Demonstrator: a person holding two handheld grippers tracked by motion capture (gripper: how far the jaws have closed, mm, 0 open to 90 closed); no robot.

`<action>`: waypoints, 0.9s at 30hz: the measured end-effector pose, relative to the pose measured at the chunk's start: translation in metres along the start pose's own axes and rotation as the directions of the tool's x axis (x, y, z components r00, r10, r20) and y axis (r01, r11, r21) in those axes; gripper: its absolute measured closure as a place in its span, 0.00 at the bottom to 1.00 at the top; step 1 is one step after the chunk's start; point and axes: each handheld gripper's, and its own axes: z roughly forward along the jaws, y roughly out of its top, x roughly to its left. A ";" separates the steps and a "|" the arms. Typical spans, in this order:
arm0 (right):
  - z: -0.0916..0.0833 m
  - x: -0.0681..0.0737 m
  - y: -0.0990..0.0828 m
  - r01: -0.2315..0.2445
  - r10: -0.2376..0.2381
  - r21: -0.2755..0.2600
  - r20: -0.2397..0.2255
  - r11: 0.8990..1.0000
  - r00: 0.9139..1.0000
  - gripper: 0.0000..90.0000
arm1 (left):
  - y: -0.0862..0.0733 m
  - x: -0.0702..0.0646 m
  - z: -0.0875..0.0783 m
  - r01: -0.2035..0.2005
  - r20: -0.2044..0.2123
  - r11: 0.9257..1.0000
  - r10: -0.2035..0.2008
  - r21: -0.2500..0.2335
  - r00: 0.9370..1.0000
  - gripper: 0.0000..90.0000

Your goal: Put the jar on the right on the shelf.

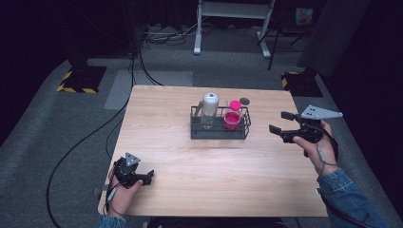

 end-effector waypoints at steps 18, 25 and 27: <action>-0.031 -0.004 -0.029 -0.032 0.031 0.007 0.028 0.999 0.999 0.22 | 0.000 0.000 0.000 0.001 0.000 1.000 -0.001 0.001 1.000 0.00; -0.044 -0.004 -0.038 -0.044 0.044 0.006 0.047 0.999 0.998 0.22 | 0.000 0.000 0.000 0.000 0.000 1.000 0.000 0.000 1.000 0.00; -0.046 -0.003 -0.040 -0.046 0.046 0.006 0.050 0.999 0.998 0.22 | 0.000 0.000 0.000 0.000 0.000 1.000 0.000 0.000 1.000 0.00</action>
